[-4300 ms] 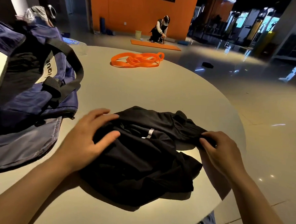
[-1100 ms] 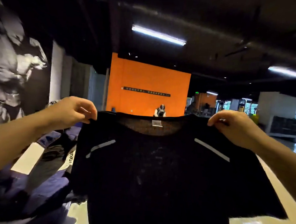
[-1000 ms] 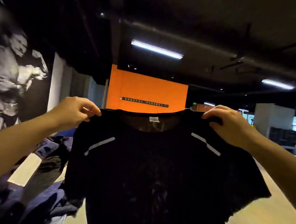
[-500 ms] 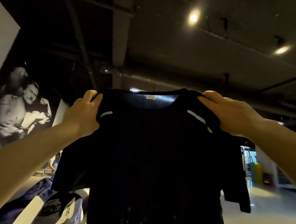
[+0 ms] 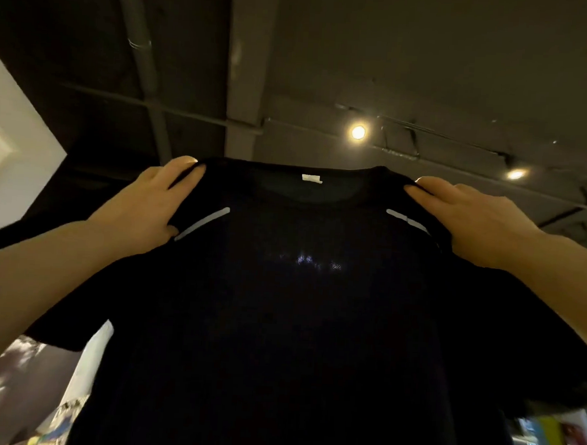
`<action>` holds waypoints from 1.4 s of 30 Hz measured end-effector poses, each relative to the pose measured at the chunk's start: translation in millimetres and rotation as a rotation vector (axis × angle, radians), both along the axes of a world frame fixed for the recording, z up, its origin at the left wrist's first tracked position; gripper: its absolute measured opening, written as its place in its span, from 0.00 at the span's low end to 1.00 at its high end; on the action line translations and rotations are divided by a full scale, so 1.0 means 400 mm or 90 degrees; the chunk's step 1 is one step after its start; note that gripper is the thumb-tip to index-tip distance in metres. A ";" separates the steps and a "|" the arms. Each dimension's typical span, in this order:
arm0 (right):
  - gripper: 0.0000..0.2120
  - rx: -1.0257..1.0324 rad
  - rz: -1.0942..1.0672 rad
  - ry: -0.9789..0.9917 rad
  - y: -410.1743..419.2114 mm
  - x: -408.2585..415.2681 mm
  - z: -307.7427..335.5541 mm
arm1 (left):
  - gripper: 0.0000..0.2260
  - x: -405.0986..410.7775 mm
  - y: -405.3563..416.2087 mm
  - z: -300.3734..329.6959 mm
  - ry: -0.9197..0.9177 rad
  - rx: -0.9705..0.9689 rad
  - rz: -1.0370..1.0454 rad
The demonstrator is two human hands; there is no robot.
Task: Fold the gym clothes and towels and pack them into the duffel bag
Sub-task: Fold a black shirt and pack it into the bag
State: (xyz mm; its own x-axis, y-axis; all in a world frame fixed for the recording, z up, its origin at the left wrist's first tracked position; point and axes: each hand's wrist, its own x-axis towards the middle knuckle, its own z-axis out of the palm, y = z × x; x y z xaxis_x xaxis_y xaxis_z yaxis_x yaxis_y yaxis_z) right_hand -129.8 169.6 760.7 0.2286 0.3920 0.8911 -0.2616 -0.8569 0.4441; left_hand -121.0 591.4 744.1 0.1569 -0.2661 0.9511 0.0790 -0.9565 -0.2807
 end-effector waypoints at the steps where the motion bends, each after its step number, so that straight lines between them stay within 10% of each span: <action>1: 0.43 0.002 -0.004 0.002 0.001 0.003 -0.001 | 0.48 -0.004 0.002 0.001 -0.005 0.008 0.012; 22: 0.45 -0.037 0.010 0.217 -0.036 0.639 -0.314 | 0.53 0.677 0.027 -0.335 0.154 0.110 -0.042; 30: 0.24 0.074 0.075 0.478 -0.084 0.984 -0.635 | 0.51 1.074 -0.014 -0.717 0.401 0.156 -0.134; 42: 0.28 -0.073 -0.142 0.761 -0.026 1.371 -1.134 | 0.21 1.372 -0.048 -1.192 0.856 -0.132 -0.078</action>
State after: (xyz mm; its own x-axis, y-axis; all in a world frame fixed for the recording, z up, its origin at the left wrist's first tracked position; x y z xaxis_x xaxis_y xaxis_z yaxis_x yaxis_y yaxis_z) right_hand 418.6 159.2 307.0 0.9526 0.3020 0.0365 0.2270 -0.7856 0.5756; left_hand 427.8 572.1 267.4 0.9700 -0.2175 0.1089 -0.2262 -0.9711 0.0758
